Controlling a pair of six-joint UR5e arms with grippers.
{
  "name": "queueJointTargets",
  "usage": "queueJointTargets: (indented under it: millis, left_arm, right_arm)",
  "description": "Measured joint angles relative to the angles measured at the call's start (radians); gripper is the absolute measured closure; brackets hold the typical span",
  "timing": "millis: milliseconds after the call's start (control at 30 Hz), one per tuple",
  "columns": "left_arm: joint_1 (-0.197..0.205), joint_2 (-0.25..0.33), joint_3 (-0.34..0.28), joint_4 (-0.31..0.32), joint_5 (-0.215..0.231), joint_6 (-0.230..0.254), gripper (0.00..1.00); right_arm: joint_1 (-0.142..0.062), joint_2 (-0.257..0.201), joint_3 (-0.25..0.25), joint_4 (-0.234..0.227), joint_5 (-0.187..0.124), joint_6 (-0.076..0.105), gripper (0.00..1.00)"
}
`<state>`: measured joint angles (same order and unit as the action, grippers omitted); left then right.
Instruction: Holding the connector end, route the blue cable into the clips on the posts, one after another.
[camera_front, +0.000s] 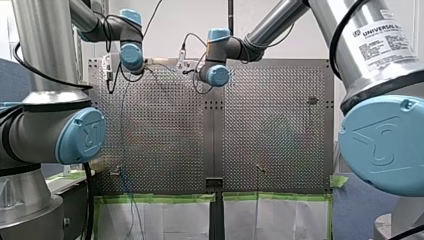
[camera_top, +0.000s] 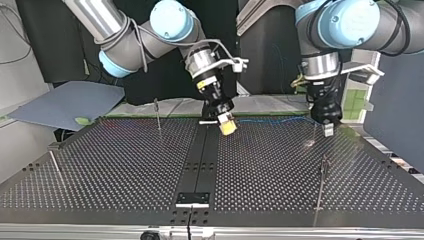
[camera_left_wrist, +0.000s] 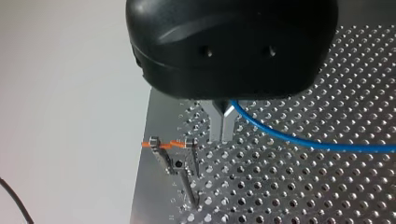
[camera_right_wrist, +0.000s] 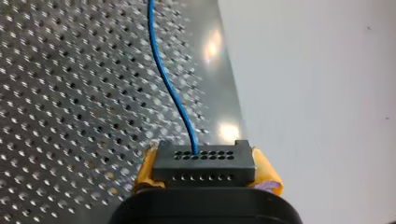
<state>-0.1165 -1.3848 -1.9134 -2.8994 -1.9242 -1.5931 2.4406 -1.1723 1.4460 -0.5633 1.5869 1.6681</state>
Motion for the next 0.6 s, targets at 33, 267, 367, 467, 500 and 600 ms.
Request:
queueJointTargets:
  millis: [33, 267, 367, 467, 500, 600]
  left_arm:
    - [0.003, -0.001, 0.005, -0.01, 0.001, 0.0, 1.0]
    - [0.016, -0.004, 0.041, -0.04, 0.014, -0.002, 1.0]
    - [0.022, -0.003, 0.057, -0.047, 0.025, -0.002, 1.0]
    - [0.029, -0.005, 0.063, -0.048, 0.031, -0.002, 1.0]
    - [0.031, -0.005, 0.063, -0.048, 0.031, -0.002, 1.0]
    - [0.04, -0.009, 0.064, -0.048, 0.036, -0.003, 1.0]
  right_arm:
    - [0.003, 0.006, -0.007, 0.001, 0.002, 0.001, 1.0]
    - [0.014, 0.021, -0.05, 0.006, 0.003, 0.017, 1.0]
    - [0.016, 0.028, -0.069, 0.014, 0.003, 0.023, 1.0]
    - [0.017, 0.031, -0.081, 0.018, 0.004, 0.027, 1.0]
    - [0.017, 0.032, -0.083, 0.019, 0.004, 0.029, 1.0]
    - [0.018, 0.035, -0.091, 0.02, 0.004, 0.035, 1.0]
